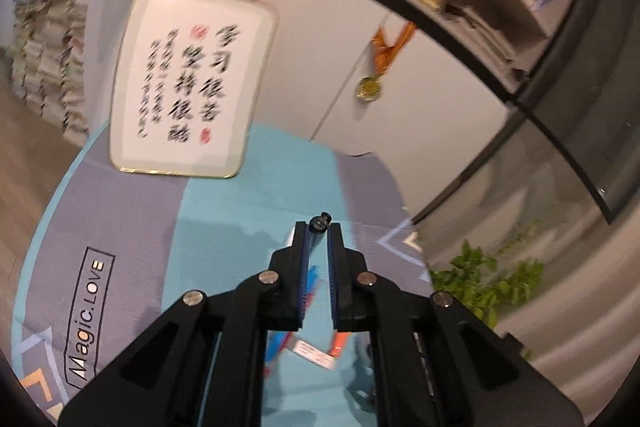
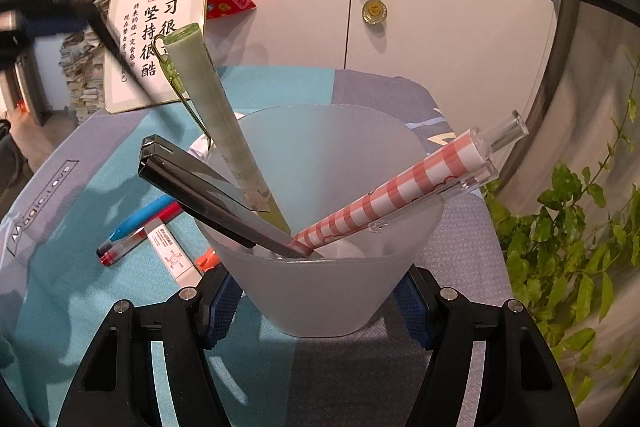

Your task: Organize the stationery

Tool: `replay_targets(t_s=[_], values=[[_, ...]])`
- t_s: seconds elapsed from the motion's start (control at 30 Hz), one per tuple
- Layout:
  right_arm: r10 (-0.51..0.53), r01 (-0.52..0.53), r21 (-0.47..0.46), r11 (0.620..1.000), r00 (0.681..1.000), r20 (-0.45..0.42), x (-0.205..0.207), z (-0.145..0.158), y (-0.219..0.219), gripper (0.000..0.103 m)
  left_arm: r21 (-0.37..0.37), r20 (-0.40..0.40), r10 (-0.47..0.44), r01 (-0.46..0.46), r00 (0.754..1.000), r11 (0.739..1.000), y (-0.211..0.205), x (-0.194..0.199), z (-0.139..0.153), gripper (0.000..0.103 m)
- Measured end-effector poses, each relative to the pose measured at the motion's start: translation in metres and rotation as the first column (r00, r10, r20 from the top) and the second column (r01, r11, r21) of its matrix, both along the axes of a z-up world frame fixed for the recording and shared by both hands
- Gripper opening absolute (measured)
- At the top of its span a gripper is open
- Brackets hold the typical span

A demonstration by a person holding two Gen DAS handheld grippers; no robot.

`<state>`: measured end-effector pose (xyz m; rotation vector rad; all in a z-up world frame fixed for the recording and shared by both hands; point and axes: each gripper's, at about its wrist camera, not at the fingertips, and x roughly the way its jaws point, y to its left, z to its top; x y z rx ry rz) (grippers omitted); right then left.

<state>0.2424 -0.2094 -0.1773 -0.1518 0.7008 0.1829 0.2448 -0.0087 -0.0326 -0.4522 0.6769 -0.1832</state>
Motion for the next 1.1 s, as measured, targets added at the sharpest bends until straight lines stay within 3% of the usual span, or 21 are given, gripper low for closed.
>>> replay_targets(t_s=[0.33, 0.67, 0.87, 0.93, 1.0, 1.07, 1.1], values=[[0.002, -0.002, 0.01, 1.0, 1.0, -0.003, 0.0, 0.0, -0.001, 0.07, -0.012, 0.103, -0.12, 0.122, 0.987, 0.992, -0.032, -0.022, 0.039, 0.005], [0.01, -0.009, 0.013, 1.0, 1.0, -0.005, 0.001, 0.0, 0.0, 0.07, 0.02, 0.232, -0.153, 0.152, 0.961, 0.988, -0.071, -0.026, 0.065, 0.002], [0.011, -0.011, 0.019, 1.0, 1.0, -0.007, 0.001, 0.0, 0.0, 0.07, 0.057, 0.125, -0.203, 0.197, 0.971, 0.979, -0.064, -0.016, 0.028, 0.003], [0.013, -0.012, 0.02, 1.0, 1.0, -0.006, 0.001, 0.0, 0.0, 0.07, 0.121, 0.075, -0.201, 0.192, 0.977, 0.974, -0.053, -0.013, 0.003, 0.006], [0.015, -0.015, 0.022, 1.0, 1.0, -0.006, 0.001, 0.0, 0.0, 0.07, 0.174, 0.016, -0.23, 0.223, 0.973, 0.959, -0.048, -0.01, -0.023, 0.02], [0.016, -0.016, 0.018, 1.0, 1.0, -0.007, 0.001, 0.0, 0.001, 0.07, 0.188, -0.071, -0.249, 0.258, 0.966, 0.948, -0.042, -0.001, -0.053, 0.045], [0.016, -0.016, 0.016, 1.0, 1.0, -0.007, 0.0, 0.0, 0.002, 0.07, 0.18, -0.097, -0.255, 0.269, 0.962, 0.946, -0.039, 0.003, -0.066, 0.046]])
